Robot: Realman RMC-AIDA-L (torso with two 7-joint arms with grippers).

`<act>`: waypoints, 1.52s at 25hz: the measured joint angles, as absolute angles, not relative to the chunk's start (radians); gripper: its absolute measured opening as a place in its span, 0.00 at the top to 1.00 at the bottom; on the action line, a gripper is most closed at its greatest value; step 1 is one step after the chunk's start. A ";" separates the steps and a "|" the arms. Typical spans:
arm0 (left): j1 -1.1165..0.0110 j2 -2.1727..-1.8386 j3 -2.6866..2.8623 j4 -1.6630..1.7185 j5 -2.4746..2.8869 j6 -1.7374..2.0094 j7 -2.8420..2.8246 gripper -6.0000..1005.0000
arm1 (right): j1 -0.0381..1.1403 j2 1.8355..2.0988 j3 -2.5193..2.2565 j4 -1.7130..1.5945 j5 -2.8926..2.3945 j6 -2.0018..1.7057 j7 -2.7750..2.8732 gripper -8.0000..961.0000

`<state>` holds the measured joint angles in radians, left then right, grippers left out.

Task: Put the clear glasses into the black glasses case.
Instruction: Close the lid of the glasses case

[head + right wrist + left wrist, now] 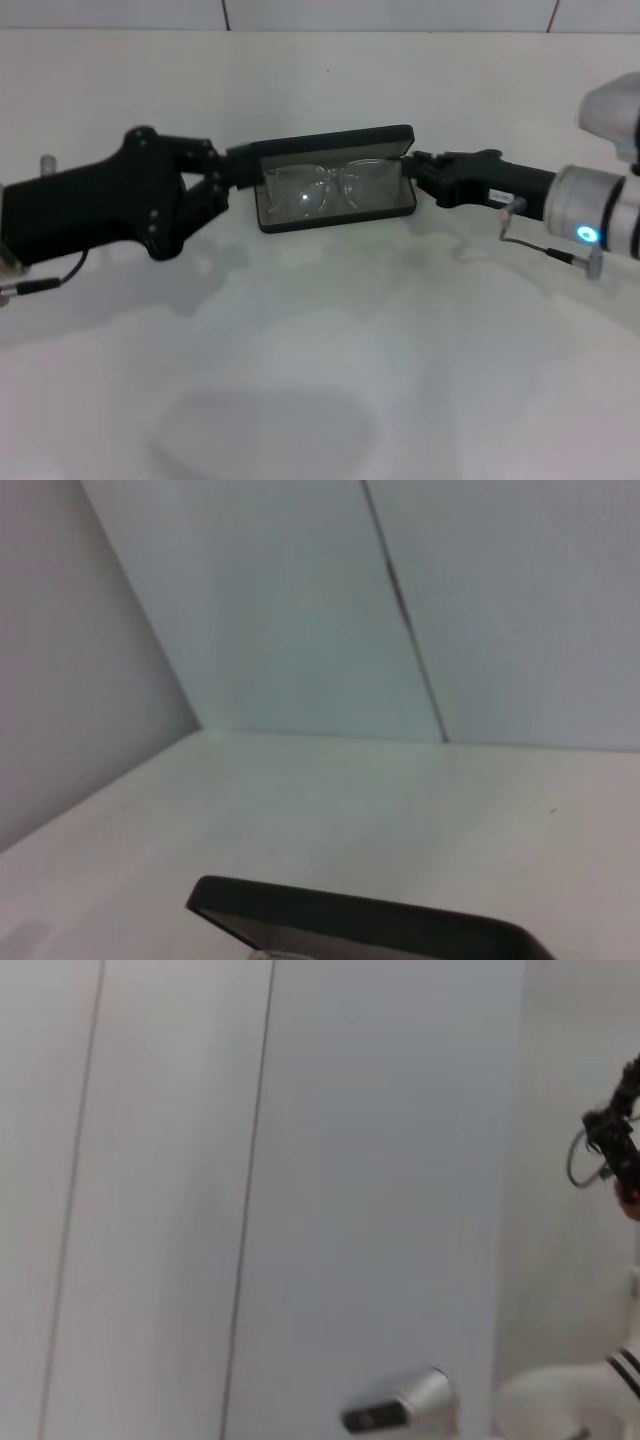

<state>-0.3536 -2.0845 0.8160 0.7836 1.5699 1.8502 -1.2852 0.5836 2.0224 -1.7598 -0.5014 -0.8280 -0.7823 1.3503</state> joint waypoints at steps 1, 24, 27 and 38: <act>-0.356 -2.085 0.816 0.778 1.558 1.842 -1.281 0.94 | 0.564 2.022 -1.747 -0.509 -0.828 -0.796 1.340 0.85; -0.765 -2.101 0.913 0.282 1.479 1.057 -1.310 0.93 | 0.353 2.018 -1.618 -0.505 -0.832 -1.254 1.117 0.83; -0.765 -2.102 0.916 0.261 1.478 1.028 -1.304 0.93 | 0.347 2.019 -1.618 -0.498 -0.832 -1.287 1.117 0.83; -0.752 -2.101 0.925 0.216 1.483 0.968 -1.304 0.92 | 0.347 2.023 -1.619 -0.494 -0.828 -1.305 1.118 0.82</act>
<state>-0.7516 -2.1015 0.9249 0.2157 1.4827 0.9679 -1.3035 0.3474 2.0226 -1.6189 -0.4939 -0.8285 -1.3052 1.1185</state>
